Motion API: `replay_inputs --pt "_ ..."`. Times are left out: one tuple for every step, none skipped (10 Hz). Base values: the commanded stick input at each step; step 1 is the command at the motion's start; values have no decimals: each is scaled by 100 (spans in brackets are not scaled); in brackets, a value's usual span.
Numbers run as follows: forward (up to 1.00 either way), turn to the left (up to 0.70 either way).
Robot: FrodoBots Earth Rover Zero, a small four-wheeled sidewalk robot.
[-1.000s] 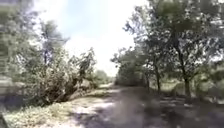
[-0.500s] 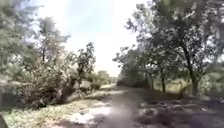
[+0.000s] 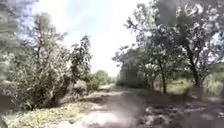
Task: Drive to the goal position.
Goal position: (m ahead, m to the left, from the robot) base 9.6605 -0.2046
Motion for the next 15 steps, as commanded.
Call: replay_inputs --pt "70 0" --pt "70 0" --pt "70 0" --pt "70 0" --pt "70 0" --pt "70 0" --pt "70 0" --pt "70 0" --pt "70 0" --pt "70 0" --pt "70 0" --pt "70 0" --pt "70 0" --pt "70 0" --pt "70 0"
